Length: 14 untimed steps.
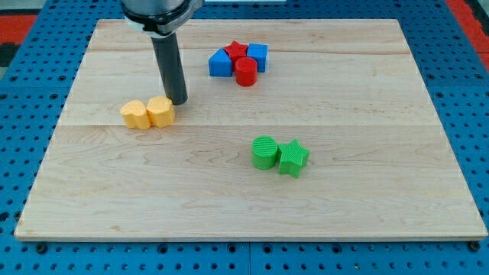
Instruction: Move blue blocks from red blocks
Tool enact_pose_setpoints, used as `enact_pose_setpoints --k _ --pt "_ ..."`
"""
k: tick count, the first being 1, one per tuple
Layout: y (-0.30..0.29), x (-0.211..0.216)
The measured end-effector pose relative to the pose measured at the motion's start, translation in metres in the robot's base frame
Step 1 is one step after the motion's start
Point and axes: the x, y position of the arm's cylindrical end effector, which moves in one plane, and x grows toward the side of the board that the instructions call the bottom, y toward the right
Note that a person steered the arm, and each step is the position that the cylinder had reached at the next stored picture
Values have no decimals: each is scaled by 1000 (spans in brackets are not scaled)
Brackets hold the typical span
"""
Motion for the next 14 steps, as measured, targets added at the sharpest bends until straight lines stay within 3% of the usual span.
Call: enact_pose_setpoints --k 1,2,5,7,8,9,10,11,12,14 --pt "77 0" --pt "117 -22" --pt "123 -115" --pt "183 -123" --pt "188 -83" --pt "129 -41" --pt "30 -52" --pt "-9 -66" --pt "21 -89" --pt "106 -90"
